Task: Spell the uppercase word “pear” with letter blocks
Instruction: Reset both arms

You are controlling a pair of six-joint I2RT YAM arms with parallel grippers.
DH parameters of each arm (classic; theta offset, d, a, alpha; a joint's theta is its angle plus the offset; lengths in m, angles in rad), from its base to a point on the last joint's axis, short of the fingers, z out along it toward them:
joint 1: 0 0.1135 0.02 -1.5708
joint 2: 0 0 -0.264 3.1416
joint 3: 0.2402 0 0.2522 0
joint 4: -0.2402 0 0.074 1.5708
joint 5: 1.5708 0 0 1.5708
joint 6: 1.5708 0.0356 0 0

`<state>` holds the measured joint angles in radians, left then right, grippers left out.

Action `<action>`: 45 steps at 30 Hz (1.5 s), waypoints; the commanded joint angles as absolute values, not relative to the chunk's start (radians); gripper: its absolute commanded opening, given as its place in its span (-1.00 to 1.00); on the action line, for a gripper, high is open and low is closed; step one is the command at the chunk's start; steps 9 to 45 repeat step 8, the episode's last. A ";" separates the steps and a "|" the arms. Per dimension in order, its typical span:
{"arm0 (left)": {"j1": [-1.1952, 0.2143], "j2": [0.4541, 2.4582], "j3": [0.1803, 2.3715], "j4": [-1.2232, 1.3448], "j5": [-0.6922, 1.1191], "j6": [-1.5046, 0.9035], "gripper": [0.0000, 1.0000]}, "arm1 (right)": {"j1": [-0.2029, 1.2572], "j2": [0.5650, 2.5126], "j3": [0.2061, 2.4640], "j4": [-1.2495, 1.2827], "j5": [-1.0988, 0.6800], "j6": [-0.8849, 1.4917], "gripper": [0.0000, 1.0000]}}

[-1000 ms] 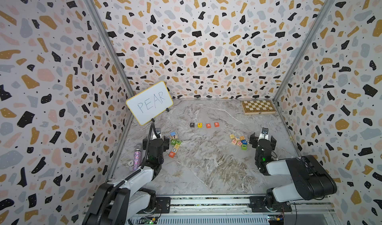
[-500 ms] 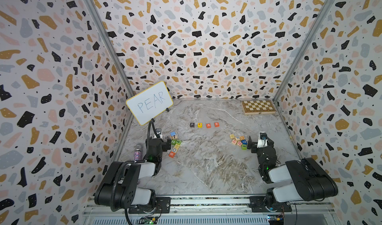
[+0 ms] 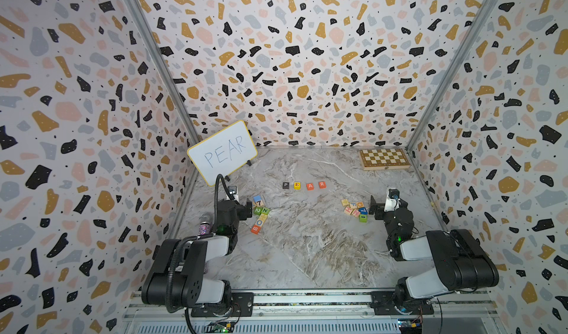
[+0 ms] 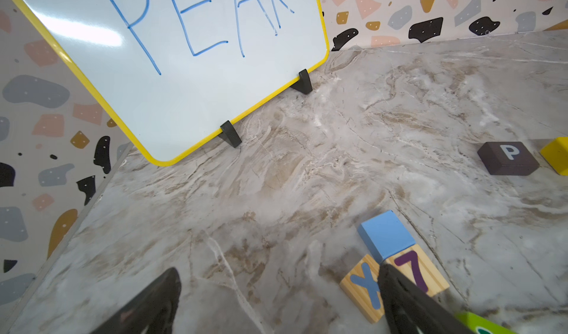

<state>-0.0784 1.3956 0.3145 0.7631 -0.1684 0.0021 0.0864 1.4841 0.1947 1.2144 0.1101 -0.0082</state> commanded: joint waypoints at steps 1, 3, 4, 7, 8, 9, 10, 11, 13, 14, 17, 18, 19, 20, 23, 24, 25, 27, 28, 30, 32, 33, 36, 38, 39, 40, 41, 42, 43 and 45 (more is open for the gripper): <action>-0.075 1.397 0.330 0.785 -0.159 -0.010 0.98 | 0.084 1.487 0.221 1.181 0.086 0.000 0.99; -0.075 1.397 0.330 0.785 -0.158 -0.011 0.98 | 0.085 1.487 0.221 1.181 0.086 0.000 0.99; -0.075 1.398 0.330 0.785 -0.158 -0.010 0.98 | 0.086 1.485 0.220 1.180 0.086 0.000 0.98; -0.075 1.395 0.326 0.790 -0.164 -0.011 0.98 | 0.089 1.479 0.207 1.195 0.093 -0.003 0.99; -0.075 1.390 0.318 0.799 -0.172 -0.013 0.98 | 0.090 1.476 0.205 1.199 0.095 -0.003 0.98; -0.075 1.390 0.318 0.799 -0.172 -0.013 0.98 | 0.090 1.476 0.205 1.199 0.095 -0.003 0.98; -0.075 1.390 0.318 0.799 -0.172 -0.013 0.98 | 0.090 1.476 0.205 1.199 0.095 -0.003 0.98; -0.075 1.390 0.318 0.799 -0.172 -0.013 0.98 | 0.090 1.476 0.205 1.199 0.095 -0.003 0.98; -0.075 1.390 0.318 0.799 -0.172 -0.013 0.98 | 0.090 1.476 0.205 1.199 0.095 -0.003 0.98; -0.075 1.390 0.318 0.799 -0.172 -0.013 0.98 | 0.090 1.476 0.205 1.199 0.095 -0.003 0.98; -0.075 1.390 0.318 0.799 -0.172 -0.013 0.98 | 0.090 1.476 0.205 1.199 0.095 -0.003 0.98; -0.075 1.390 0.318 0.799 -0.172 -0.013 0.98 | 0.090 1.476 0.205 1.199 0.095 -0.003 0.98; -0.075 1.390 0.318 0.799 -0.172 -0.013 0.98 | 0.090 1.476 0.205 1.199 0.095 -0.003 0.98; -0.075 1.390 0.318 0.799 -0.172 -0.013 0.98 | 0.090 1.476 0.205 1.199 0.095 -0.003 0.98; -0.075 1.390 0.318 0.799 -0.172 -0.013 0.98 | 0.090 1.476 0.205 1.199 0.095 -0.003 0.98; -0.075 1.390 0.318 0.799 -0.172 -0.013 0.98 | 0.090 1.476 0.205 1.199 0.095 -0.003 0.98; -0.075 1.390 0.318 0.799 -0.172 -0.013 0.98 | 0.090 1.476 0.205 1.199 0.095 -0.003 0.98; -0.075 1.390 0.318 0.799 -0.172 -0.013 0.98 | 0.090 1.476 0.205 1.199 0.095 -0.003 0.98; -0.075 1.390 0.318 0.799 -0.172 -0.013 0.98 | 0.090 1.476 0.205 1.199 0.095 -0.003 0.98; -0.075 1.390 0.318 0.799 -0.172 -0.013 0.98 | 0.090 1.476 0.205 1.199 0.095 -0.003 0.98; -0.075 1.390 0.318 0.799 -0.172 -0.013 0.98 | 0.090 1.476 0.205 1.199 0.095 -0.003 0.98; -0.075 1.390 0.318 0.799 -0.172 -0.013 0.98 | 0.090 1.476 0.205 1.199 0.095 -0.003 0.98; -0.075 1.390 0.318 0.799 -0.172 -0.013 0.98 | 0.090 1.476 0.205 1.199 0.095 -0.003 0.98; -0.075 1.390 0.318 0.799 -0.172 -0.013 0.98 | 0.090 1.476 0.205 1.199 0.095 -0.003 0.98; -0.075 1.390 0.318 0.799 -0.172 -0.013 0.98 | 0.090 1.476 0.205 1.199 0.095 -0.003 0.98; -0.075 1.390 0.318 0.799 -0.172 -0.013 0.98 | 0.090 1.476 0.205 1.199 0.095 -0.003 0.98; -0.075 1.390 0.318 0.799 -0.172 -0.013 0.98 | 0.090 1.476 0.205 1.199 0.095 -0.003 0.98; -0.075 1.390 0.318 0.799 -0.172 -0.013 0.98 | 0.090 1.476 0.205 1.199 0.095 -0.003 0.98; -0.075 1.390 0.318 0.799 -0.172 -0.013 0.98 | 0.090 1.476 0.205 1.199 0.095 -0.003 0.98; -0.075 1.390 0.318 0.799 -0.172 -0.013 0.98 | 0.090 1.476 0.205 1.199 0.095 -0.003 0.98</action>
